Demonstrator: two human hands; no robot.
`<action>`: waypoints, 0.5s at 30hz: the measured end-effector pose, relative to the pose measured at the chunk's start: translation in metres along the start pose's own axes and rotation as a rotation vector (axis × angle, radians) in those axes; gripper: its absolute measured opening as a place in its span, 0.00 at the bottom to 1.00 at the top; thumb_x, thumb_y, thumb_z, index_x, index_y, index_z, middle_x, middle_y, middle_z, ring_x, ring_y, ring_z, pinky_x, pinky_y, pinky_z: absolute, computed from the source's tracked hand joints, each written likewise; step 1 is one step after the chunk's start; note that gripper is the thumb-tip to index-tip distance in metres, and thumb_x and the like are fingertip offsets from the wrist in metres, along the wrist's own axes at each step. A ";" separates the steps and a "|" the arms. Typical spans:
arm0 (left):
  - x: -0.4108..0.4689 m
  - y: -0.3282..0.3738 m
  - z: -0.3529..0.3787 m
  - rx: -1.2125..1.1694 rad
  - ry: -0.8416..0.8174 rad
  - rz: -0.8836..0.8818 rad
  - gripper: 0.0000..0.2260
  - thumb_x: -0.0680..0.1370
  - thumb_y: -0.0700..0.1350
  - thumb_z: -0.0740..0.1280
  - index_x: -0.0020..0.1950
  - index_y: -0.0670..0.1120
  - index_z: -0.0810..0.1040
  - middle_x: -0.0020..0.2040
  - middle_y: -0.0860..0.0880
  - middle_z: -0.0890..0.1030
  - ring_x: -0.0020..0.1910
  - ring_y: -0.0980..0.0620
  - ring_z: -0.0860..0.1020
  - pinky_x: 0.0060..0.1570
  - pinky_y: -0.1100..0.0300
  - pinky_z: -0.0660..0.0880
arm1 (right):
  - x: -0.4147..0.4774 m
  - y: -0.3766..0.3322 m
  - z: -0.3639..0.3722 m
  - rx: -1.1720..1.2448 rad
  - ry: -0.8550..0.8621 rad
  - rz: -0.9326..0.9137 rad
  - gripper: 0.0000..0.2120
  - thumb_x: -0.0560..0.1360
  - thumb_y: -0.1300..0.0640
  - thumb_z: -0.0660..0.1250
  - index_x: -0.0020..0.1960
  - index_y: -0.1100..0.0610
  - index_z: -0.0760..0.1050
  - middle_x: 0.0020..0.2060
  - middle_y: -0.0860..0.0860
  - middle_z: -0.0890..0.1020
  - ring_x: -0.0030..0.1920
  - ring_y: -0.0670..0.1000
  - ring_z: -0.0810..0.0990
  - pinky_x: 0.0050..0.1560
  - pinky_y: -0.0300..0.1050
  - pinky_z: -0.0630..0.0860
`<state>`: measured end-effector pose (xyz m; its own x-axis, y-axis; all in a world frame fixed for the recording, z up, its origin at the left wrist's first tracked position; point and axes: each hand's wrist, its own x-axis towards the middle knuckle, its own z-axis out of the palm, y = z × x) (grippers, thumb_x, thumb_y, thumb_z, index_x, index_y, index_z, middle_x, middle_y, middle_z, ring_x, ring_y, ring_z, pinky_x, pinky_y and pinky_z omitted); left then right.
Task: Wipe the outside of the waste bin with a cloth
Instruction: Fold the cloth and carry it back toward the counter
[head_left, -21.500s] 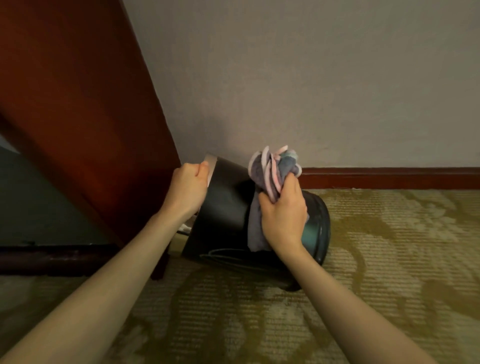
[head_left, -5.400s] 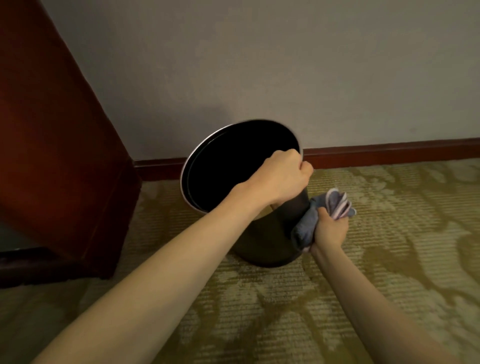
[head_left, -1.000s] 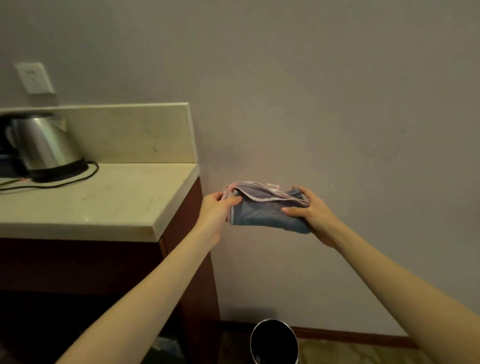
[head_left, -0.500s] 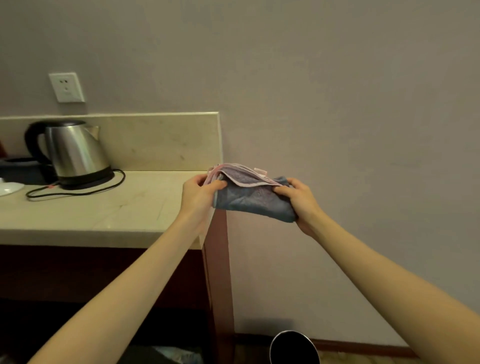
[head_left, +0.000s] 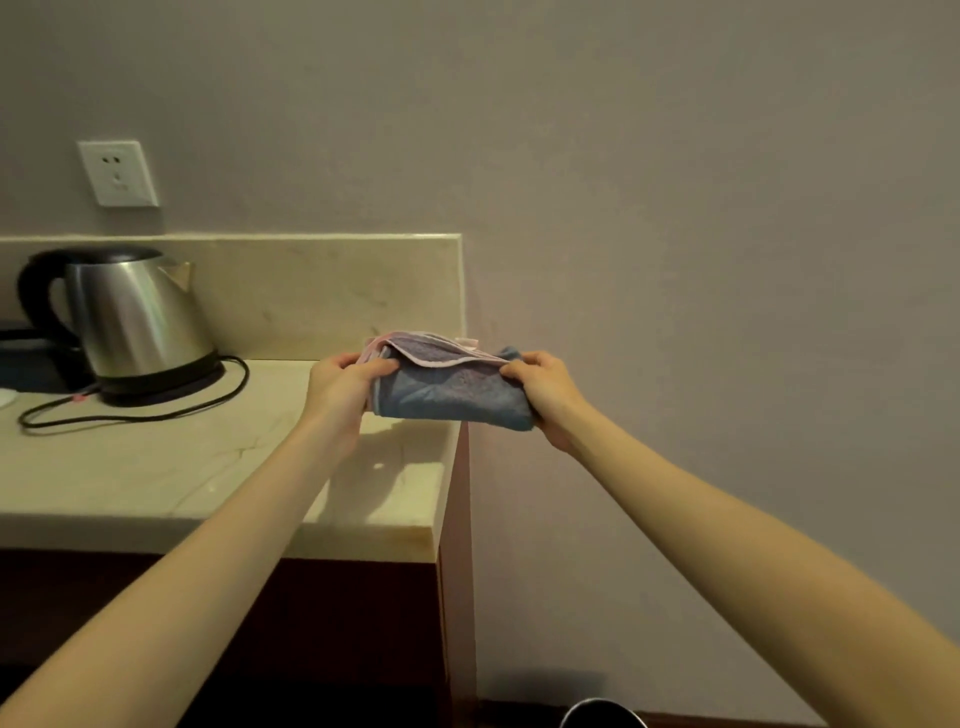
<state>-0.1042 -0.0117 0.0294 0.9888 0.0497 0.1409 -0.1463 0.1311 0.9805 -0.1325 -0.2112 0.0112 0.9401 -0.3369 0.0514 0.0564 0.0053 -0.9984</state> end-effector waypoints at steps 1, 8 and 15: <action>0.008 0.000 -0.003 0.014 0.005 0.008 0.12 0.70 0.32 0.70 0.53 0.37 0.76 0.49 0.39 0.80 0.47 0.42 0.78 0.52 0.47 0.75 | 0.008 0.000 0.006 -0.010 -0.001 0.004 0.13 0.74 0.61 0.63 0.58 0.64 0.72 0.47 0.58 0.79 0.38 0.50 0.78 0.32 0.42 0.75; 0.080 -0.003 -0.022 0.141 0.065 0.025 0.12 0.71 0.34 0.70 0.54 0.35 0.76 0.45 0.41 0.79 0.37 0.48 0.76 0.40 0.56 0.74 | 0.073 -0.002 0.055 0.004 -0.025 0.037 0.12 0.73 0.66 0.64 0.55 0.68 0.76 0.44 0.58 0.79 0.40 0.54 0.77 0.33 0.41 0.74; 0.149 -0.027 -0.026 0.378 0.097 0.008 0.15 0.72 0.40 0.71 0.56 0.34 0.76 0.51 0.38 0.80 0.47 0.44 0.77 0.51 0.49 0.75 | 0.132 0.009 0.072 -0.167 -0.034 0.095 0.07 0.73 0.66 0.63 0.51 0.62 0.73 0.46 0.59 0.77 0.46 0.57 0.76 0.43 0.49 0.75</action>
<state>0.0468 0.0180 0.0200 0.9775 0.1453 0.1530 -0.1147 -0.2426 0.9633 0.0159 -0.1876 0.0104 0.9495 -0.3106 -0.0453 -0.0871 -0.1219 -0.9887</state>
